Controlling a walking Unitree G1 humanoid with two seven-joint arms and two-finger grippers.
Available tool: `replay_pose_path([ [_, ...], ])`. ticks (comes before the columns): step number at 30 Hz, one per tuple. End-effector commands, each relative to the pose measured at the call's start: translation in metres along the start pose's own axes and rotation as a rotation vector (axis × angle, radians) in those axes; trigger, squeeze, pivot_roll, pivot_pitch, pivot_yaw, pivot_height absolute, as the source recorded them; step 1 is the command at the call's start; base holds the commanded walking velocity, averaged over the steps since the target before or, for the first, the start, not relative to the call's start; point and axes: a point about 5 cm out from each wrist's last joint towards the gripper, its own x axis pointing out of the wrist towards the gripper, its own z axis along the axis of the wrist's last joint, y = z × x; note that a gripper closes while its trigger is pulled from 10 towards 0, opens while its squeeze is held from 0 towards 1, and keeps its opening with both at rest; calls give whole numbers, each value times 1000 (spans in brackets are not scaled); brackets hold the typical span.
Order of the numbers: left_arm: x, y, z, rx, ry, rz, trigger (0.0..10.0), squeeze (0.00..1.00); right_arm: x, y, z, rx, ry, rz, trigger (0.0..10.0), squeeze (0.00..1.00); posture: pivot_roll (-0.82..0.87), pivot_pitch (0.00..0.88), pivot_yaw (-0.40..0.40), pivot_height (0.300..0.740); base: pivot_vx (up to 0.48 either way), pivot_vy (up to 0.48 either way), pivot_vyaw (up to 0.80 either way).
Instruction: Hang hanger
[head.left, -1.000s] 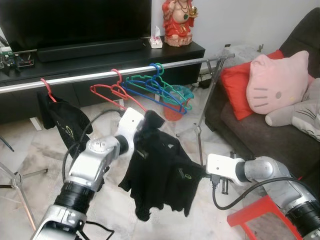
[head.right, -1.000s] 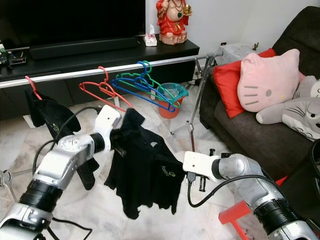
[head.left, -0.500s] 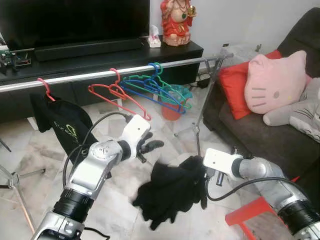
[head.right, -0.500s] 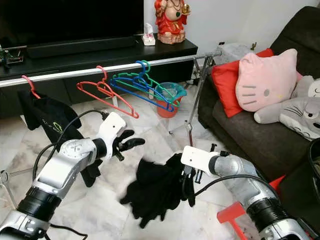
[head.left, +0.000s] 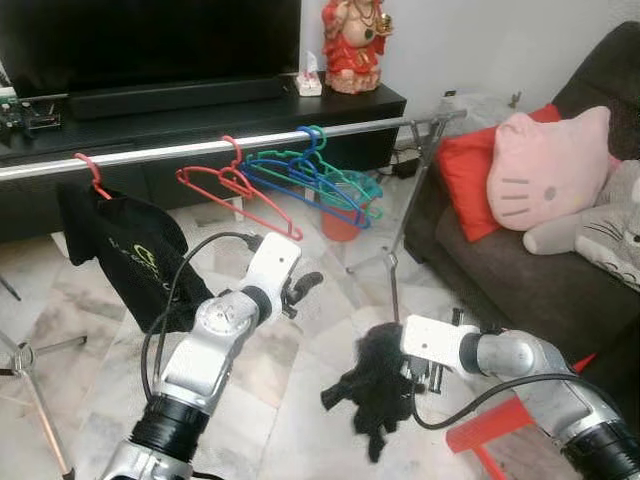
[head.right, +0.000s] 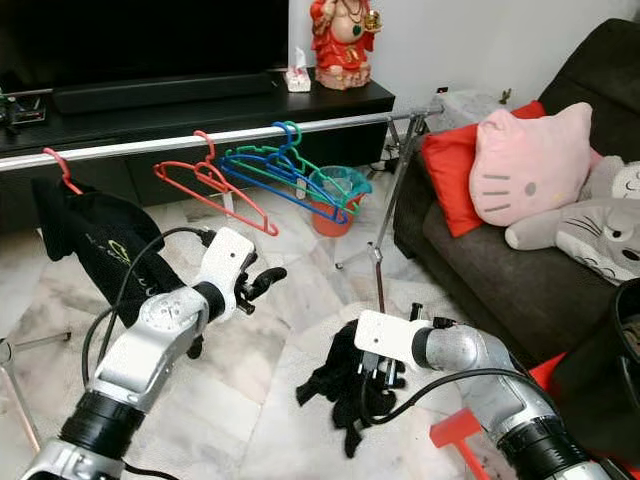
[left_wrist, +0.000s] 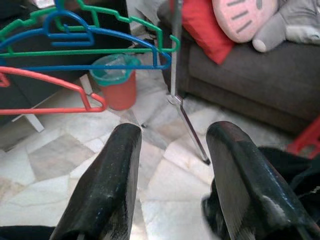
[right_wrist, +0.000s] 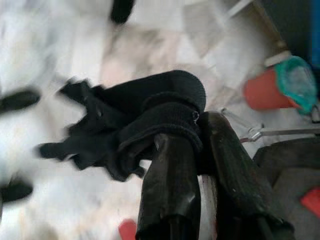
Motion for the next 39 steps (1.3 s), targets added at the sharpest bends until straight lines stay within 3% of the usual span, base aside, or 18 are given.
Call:
replay_pose_path([
  [1, -4, 4, 3, 0, -42, 57, 10000, 0, -4, -12, 11, 120, -83, -128, 0, 0, -27, 0, -82, 740, 0, 0, 0],
  [2, -7, 9, 4, -8, -70, 109, 10000, 0, -2, -10, 17, 256, -145, -192, 0, 0, -25, 0, -84, 740, 0, 0, 0],
  [6, -13, 17, 5, -43, -113, 191, 10000, 0, 2, 7, 30, 494, -252, -213, 0, 0, -15, 0, -85, 740, 0, 0, 0],
  [11, -21, 24, 5, -86, -157, 259, 10000, 0, 1, 24, 33, 578, -267, -214, 0, 0, -15, 0, -84, 740, 0, 0, 0],
  [14, -23, 26, 5, -96, -169, 271, 10000, 0, 0, 23, 34, 607, -276, -249, 0, 0, -15, 0, -84, 740, 0, 0, 0],
  [15, -29, 31, 4, -111, -181, 306, 10000, 0, -4, 21, 32, 685, -282, -322, 0, 0, -12, 0, -82, 740, 0, 0, 0],
  [18, -37, 38, 1, -104, -185, 342, 10000, 0, -7, 20, 25, 746, -256, -387, 0, 0, -11, 0, -78, 740, 0, 0, 0],
  [19, -46, 47, -4, -104, -178, 388, 10000, 0, -11, 22, 17, 828, -241, -427, 0, 0, -7, 0, -71, 740, 0, 0, 0],
  [23, -56, 57, -10, -89, -162, 429, 10000, 0, -16, 22, 12, 900, -240, -450, 0, 0, -14, 0, -58, 740, 0, 0, 0],
  [25, -60, 62, -14, -89, -154, 451, 10000, 0, -17, 25, 10, 892, -223, -436, 0, 0, -16, 0, -54, 740, 0, 0, 0],
  [26, -61, 64, -14, -97, -156, 458, 10000, 0, -17, 26, 10, 890, -215, -429, 4392, 0, -14, 0, -51, 740, 0, 0, 0],
  [27, -62, 63, -13, -120, -171, 455, 10000, 0, -17, 28, 11, 907, -206, -450, 10000, 0, -14, 0, -48, 740, 0, 0, 0],
  [31, -63, 59, -12, -160, -188, 444, 10000, 0, -19, 25, 11, 912, -208, -497, 10000, 0, -15, 0, -43, 740, 0, 0, 0],
  [35, -62, 52, -16, -175, -168, 428, 10000, 0, -26, 18, -1, 982, -175, -611, 10000, 0, -12, 0, -39, 740, 0, 0, 0],
  [39, -60, 49, -15, -164, -157, 396, 10000, 0, -27, 17, -6, 966, -146, -631, 10000, 0, -14, 0, -36, 740, 0, 0, 0],
])
